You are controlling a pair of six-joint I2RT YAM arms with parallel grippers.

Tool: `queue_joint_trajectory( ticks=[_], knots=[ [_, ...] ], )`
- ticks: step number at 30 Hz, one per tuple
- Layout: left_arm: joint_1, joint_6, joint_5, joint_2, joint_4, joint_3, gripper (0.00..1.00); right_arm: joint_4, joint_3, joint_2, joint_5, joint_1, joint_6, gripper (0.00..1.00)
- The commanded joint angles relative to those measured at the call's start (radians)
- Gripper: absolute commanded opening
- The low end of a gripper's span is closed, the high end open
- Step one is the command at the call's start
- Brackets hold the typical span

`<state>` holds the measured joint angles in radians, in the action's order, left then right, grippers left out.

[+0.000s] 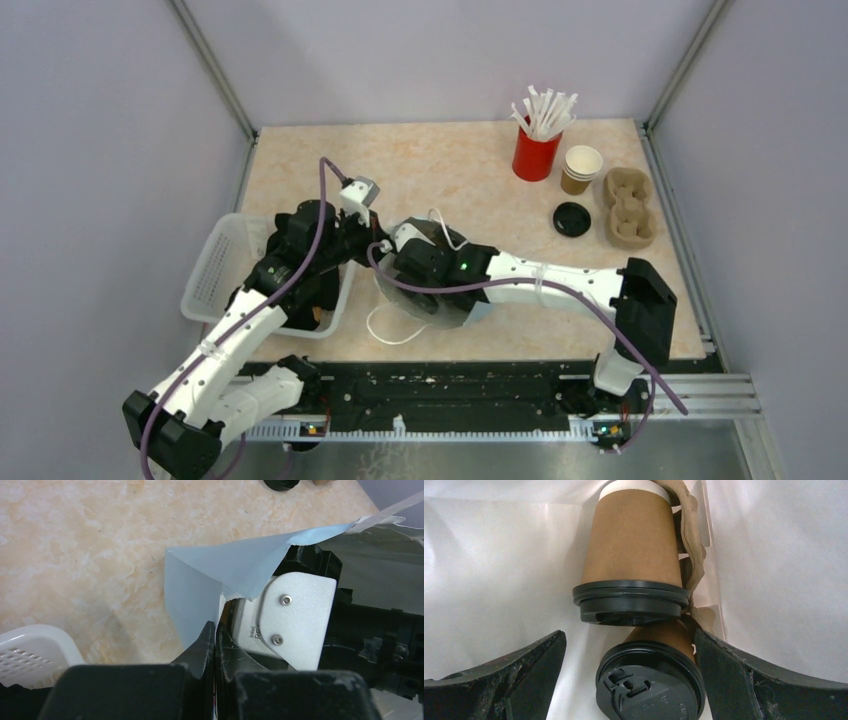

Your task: Pack the takeout coffee

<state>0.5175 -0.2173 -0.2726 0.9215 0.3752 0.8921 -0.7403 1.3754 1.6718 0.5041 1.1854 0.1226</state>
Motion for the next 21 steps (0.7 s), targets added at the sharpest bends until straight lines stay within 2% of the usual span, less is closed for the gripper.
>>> queue_joint_trajectory(
  ticks=[1, 9, 16, 21],
  knots=[
    [0.018, 0.012, -0.071, 0.005, -0.021, 0.03, 0.0, 0.128, -0.047, -0.015, -0.016, -0.031, -0.02, 0.99],
    [0.017, 0.006, -0.077, 0.017, -0.024, 0.042, 0.0, 0.262, -0.108, -0.014, -0.015, -0.036, -0.062, 0.97],
    [0.017, -0.006, -0.068, 0.016, -0.019, 0.053, 0.0, 0.295, -0.112, -0.024, -0.029, -0.038, -0.057, 0.78],
    [0.017, -0.016, -0.049, 0.015, -0.023, 0.047, 0.0, 0.282, -0.103, -0.041, -0.062, -0.038, -0.04, 0.69]
  ],
)
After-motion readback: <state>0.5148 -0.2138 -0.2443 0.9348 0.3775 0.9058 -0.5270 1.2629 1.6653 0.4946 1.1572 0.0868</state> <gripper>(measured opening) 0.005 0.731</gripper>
